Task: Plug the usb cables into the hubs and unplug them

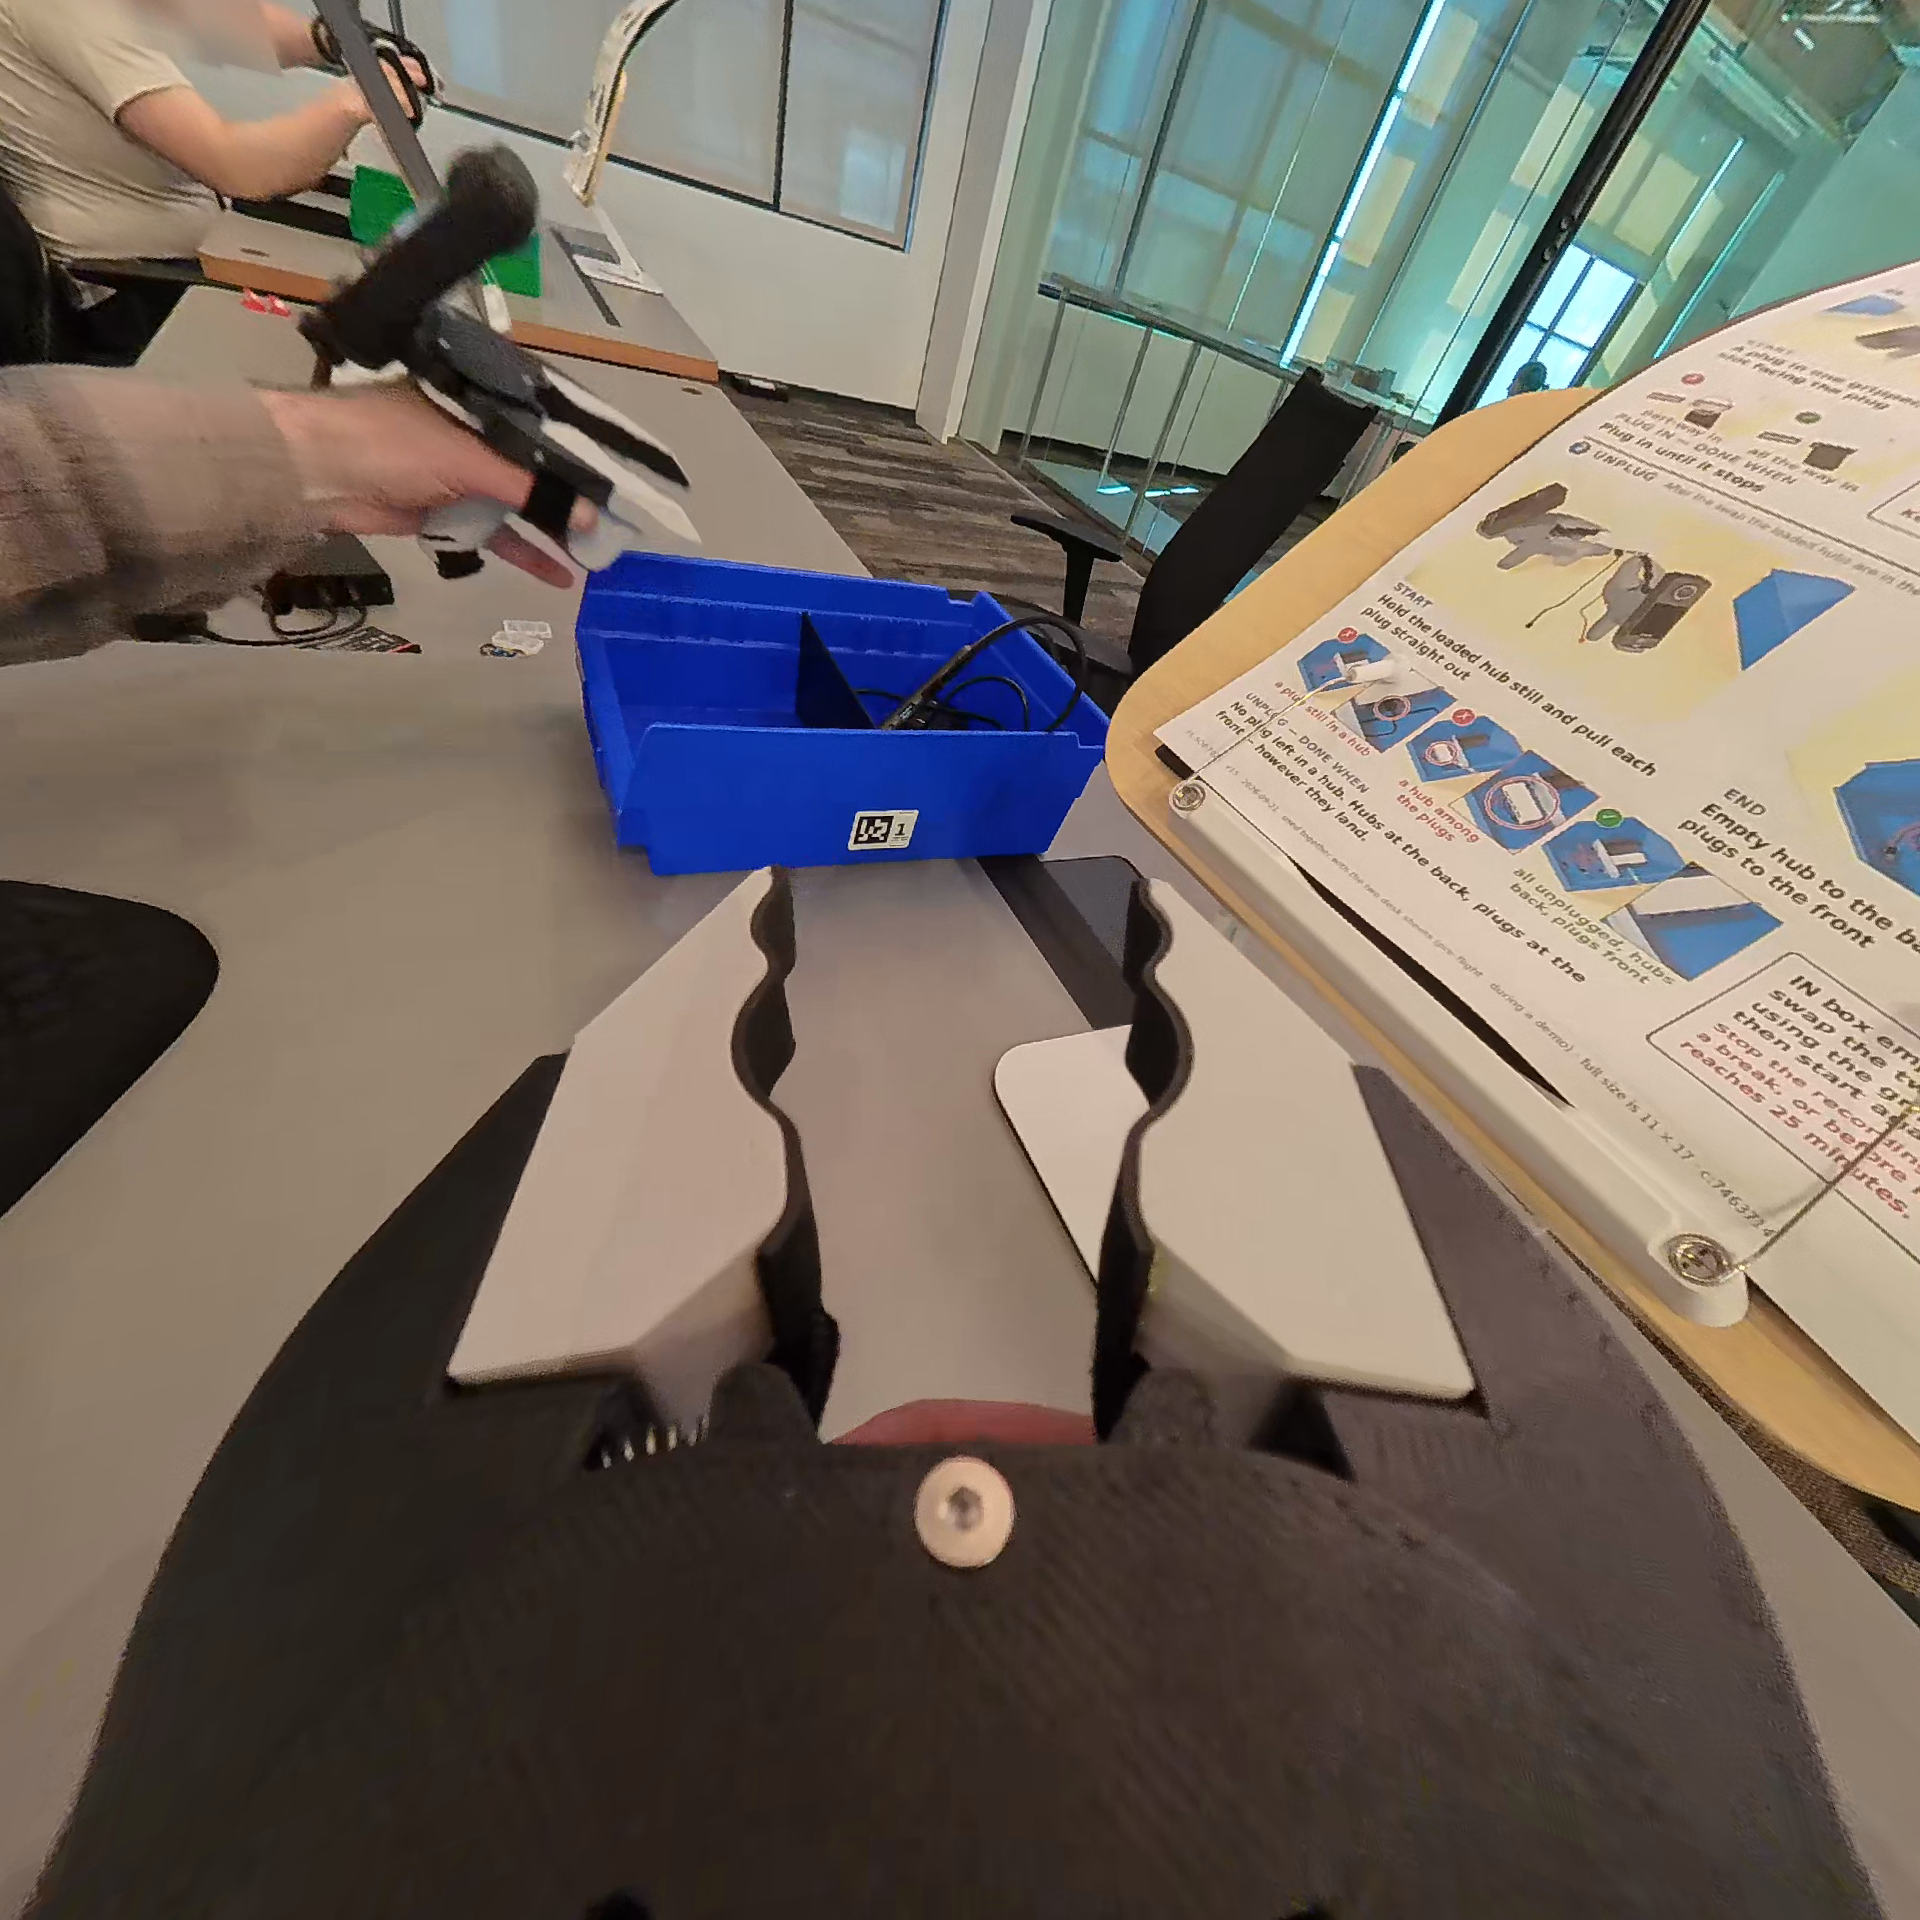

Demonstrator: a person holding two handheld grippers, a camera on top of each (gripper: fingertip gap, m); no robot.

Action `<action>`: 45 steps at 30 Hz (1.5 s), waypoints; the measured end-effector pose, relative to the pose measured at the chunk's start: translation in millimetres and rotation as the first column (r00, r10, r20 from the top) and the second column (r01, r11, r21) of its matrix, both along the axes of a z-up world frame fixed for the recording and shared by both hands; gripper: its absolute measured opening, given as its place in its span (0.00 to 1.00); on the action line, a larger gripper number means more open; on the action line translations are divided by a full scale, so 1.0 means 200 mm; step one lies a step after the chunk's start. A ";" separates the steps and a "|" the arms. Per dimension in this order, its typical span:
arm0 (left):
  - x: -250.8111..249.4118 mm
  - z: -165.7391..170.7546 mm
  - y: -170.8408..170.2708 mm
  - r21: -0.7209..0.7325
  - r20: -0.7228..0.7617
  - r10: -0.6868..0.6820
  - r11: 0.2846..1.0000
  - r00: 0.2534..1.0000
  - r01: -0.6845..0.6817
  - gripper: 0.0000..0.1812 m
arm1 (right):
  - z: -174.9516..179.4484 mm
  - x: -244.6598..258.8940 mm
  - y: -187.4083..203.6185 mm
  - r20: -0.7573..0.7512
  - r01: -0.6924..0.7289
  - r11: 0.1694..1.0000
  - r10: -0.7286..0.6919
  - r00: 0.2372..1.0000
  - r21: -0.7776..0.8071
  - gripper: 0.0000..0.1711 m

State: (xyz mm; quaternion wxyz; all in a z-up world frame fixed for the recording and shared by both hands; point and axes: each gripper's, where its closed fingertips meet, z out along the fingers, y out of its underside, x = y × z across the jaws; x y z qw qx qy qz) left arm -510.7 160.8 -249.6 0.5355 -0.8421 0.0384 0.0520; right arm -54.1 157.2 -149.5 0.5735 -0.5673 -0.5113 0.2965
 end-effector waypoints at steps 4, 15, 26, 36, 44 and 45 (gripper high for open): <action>0.30 0.41 -0.06 0.226 -0.122 -0.026 0.973 0.992 0.053 0.48 | 0.02 0.01 0.01 -0.023 0.001 1.000 -0.001 1.000 0.004 0.38; 1.90 1.13 0.04 0.714 -0.165 -0.513 0.527 0.842 0.461 0.23 | 0.13 0.08 0.05 -0.116 0.065 0.997 -0.061 0.991 0.030 0.38; 2.08 0.79 0.23 0.623 -0.250 -0.500 0.573 0.829 0.533 0.22 | 0.15 0.20 0.16 -0.198 0.113 0.994 -0.112 0.974 -0.008 0.38; 2.00 0.81 0.16 0.588 -0.334 -0.477 0.569 0.813 0.575 0.20 | 0.41 0.17 0.16 -0.362 0.089 0.996 -0.079 0.929 0.010 0.36; 1.96 0.73 0.18 0.517 -0.379 -0.458 0.616 0.804 0.595 0.20 | 0.49 -0.01 0.07 -0.331 0.022 0.994 0.015 0.944 0.107 0.37; 1.95 0.73 0.18 0.519 -0.362 -0.467 0.618 0.806 0.591 0.20 | 0.47 -0.02 0.07 -0.309 0.027 0.993 0.010 0.951 0.115 0.38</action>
